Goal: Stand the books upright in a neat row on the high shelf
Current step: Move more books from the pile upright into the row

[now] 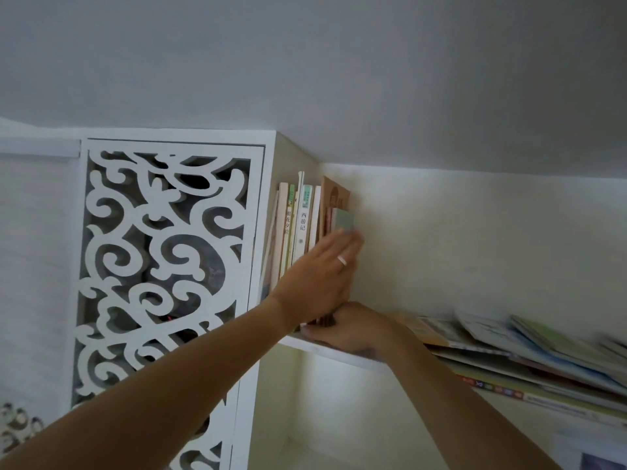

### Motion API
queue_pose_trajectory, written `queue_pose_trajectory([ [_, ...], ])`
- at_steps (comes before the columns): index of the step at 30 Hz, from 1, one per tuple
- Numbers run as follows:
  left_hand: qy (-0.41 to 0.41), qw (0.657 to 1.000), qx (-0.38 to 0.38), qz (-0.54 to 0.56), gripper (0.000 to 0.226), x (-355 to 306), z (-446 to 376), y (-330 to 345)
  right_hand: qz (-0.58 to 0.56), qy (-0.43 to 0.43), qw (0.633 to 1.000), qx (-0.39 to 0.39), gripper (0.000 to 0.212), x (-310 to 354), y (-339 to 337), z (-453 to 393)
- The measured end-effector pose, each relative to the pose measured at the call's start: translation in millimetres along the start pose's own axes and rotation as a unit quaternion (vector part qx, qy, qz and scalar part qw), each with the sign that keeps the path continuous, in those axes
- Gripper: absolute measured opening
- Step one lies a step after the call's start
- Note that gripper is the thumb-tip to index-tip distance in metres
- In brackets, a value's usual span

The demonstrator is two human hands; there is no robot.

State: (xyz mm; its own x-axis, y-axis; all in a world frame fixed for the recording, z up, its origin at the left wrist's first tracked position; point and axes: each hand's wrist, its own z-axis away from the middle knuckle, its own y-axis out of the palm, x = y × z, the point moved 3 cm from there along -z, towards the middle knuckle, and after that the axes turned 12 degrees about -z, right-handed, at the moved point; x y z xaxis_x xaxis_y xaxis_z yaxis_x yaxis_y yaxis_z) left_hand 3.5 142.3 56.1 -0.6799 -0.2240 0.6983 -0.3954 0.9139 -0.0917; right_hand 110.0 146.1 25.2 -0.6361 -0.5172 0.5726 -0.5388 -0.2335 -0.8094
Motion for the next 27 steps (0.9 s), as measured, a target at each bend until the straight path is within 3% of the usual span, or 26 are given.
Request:
queue_pose_trajectory([
  [2,0.056,0.994,0.071,-0.066,0.04,-7,10,9,0.052,-0.013,0.998,-0.038,0.048,0,0,-4],
  [5,0.018,0.99,0.115,-0.075,0.038,-10,4,8,0.124,-0.018,0.984,-0.125,0.061,-2,6,-5],
  [9,-0.019,0.986,0.133,-0.097,0.041,-16,-6,2,0.178,-0.029,0.976,-0.119,0.042,4,-10,26],
  [11,-0.029,0.986,0.132,-0.102,0.041,-16,-7,-1,0.217,-0.023,0.968,-0.122,0.048,7,-41,49],
  [15,-0.06,0.985,0.14,-0.079,0.039,-17,-11,-7,0.269,0.119,0.953,-0.074,0.087,-16,-109,86],
  [18,-0.087,0.983,0.157,-0.05,0.039,-21,-16,-7,0.305,0.221,0.925,0.042,0.087,-43,-132,109],
  [20,-0.103,0.98,0.168,-0.038,0.04,-26,-19,-7,0.277,0.2,0.939,0.049,0.081,-54,-137,119],
  [23,-0.116,0.973,0.19,-0.058,0.043,-33,-21,-9,0.237,0.117,0.964,-0.006,0.078,-61,-142,126],
  [25,-0.127,0.97,0.197,-0.059,0.045,-35,-21,-10,0.253,0.067,0.964,-0.04,0.065,-61,-141,125],
  [27,-0.13,0.97,0.198,-0.06,0.045,-36,-20,-8,0.301,0.041,0.949,-0.082,0.064,-62,-138,123],
])
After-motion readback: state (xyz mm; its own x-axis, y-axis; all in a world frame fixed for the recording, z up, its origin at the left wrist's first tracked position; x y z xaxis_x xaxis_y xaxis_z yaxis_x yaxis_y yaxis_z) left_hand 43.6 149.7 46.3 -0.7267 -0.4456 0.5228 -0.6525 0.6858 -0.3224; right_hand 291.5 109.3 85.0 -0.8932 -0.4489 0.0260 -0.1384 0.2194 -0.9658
